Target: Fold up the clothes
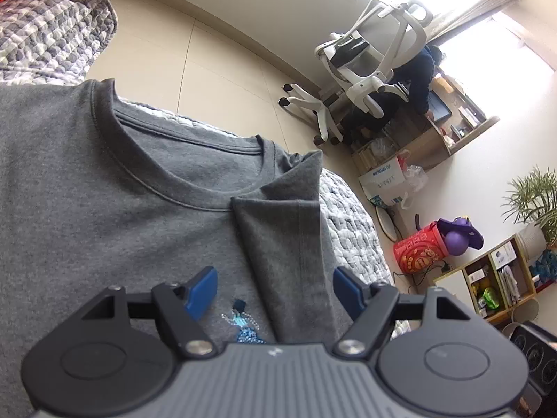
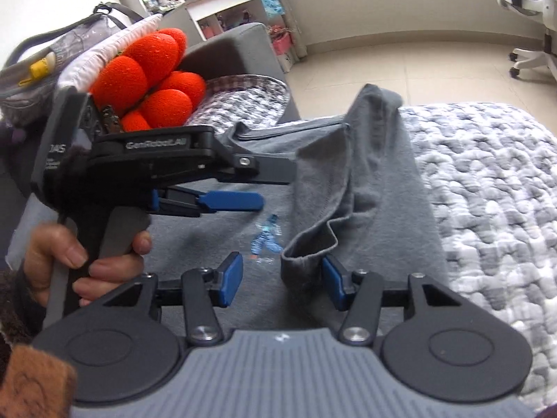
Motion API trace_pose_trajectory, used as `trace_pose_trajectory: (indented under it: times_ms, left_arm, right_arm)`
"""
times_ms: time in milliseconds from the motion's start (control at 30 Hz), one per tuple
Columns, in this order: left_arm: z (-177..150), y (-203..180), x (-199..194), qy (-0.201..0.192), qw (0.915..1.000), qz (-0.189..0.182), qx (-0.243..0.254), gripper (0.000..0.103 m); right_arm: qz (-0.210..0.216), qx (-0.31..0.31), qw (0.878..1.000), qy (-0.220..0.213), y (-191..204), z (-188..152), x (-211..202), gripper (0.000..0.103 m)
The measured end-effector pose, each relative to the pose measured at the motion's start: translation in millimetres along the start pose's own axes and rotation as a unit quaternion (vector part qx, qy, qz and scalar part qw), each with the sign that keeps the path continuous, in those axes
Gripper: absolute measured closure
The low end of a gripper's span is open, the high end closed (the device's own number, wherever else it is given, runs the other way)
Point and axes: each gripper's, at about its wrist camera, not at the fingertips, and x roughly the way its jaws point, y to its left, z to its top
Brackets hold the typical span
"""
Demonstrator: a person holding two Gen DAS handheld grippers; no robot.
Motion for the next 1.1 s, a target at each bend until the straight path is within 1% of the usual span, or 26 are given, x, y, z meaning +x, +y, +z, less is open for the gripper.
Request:
trace_pose_trajectory:
  times_ms: [133,267,433,600,800,1100]
  left_arm:
    - [1.3,5.2,-1.9,-0.006,0.9999,-0.011,-0.011,0.029]
    - [1.1,3.9,-1.5,-0.006,0.9998,-0.016,-0.006,0.029]
    - [1.9,1.9,0.6,-0.003,0.9999,-0.013,0.0,0.029]
    - [4.4,4.3,-0.9,-0.005,0.9999,-0.013,-0.001,0.029]
    - [5.2,6.4,-2.0,-0.003,0.9998,-0.019,-0.001,0.029]
    - [8.1,20.6,-4.8,-0.002,0.9993,-0.031,-0.02,0.029]
  right_arm:
    - [0.031,-0.009,0.999,0.021,8.4,-0.9,8.8,0.048]
    - [0.028,-0.021,0.999,0.027,13.3,-2.4,11.9,0.048]
    - [0.036,-0.016,0.999,0.013,13.3,1.2,4.9,0.048]
    - [0.029,0.0,1.0,-0.001,4.0,4.1,0.8,0.048]
    - [0.022,0.018,1.0,-0.001,-5.2,6.4,14.2,0.048]
    - [0.045,0.029,0.998,-0.015,1.9,16.0,36.3,0.048]
